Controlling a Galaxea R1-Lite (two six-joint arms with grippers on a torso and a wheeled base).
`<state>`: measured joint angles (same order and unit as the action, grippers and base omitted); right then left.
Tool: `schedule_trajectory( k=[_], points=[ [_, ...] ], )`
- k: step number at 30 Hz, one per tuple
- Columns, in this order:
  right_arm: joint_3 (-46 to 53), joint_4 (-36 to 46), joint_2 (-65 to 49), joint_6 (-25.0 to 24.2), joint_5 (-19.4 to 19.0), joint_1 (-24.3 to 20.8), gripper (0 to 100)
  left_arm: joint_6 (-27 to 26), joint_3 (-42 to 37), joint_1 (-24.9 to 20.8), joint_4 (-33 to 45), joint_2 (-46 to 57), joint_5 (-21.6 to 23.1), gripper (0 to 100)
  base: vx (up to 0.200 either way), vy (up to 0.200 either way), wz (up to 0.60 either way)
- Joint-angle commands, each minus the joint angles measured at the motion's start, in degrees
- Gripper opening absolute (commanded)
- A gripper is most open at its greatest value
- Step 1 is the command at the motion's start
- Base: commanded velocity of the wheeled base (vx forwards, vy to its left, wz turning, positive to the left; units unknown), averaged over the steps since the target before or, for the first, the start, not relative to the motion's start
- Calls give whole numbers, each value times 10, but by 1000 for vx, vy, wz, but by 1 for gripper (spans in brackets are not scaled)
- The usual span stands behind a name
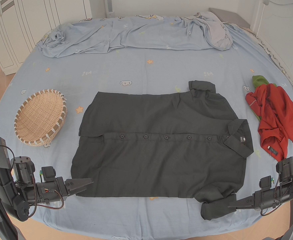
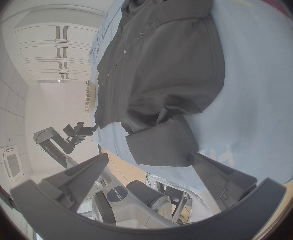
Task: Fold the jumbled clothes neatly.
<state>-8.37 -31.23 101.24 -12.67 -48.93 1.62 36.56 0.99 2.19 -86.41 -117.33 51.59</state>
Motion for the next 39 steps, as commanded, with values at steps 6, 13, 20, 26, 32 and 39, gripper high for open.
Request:
schedule_trajectory(
  k=[6, 13, 20, 26, 32, 39],
  points=[
    [12, 0, 18, 0, 2, -1, 0, 0, -10, -2, -1, 2, 0, 100, 0, 0, 0],
    [17, 0, 24, 0, 4, -1, 0, 1, -10, -2, 0, 1, 0, 100, 0, 0, 0],
    [28, -1, 13, 1, 4, -6, 0, 1, -10, -3, -1, 1, 0, 100, 0, 0, 0],
    [50, 0, -26, -2, 6, -35, 0, 1, -10, -2, -2, 1, 0, 100, 0, 0, 0],
    [51, 0, -30, -4, 46, -59, 0, 1, -10, -2, -1, 3, 0, 100, 0, 0, 0],
    [50, -1, -58, -5, 58, -38, 0, 1, -10, -3, -2, 4, 0, 100, 0, 0, 0]
  ],
)
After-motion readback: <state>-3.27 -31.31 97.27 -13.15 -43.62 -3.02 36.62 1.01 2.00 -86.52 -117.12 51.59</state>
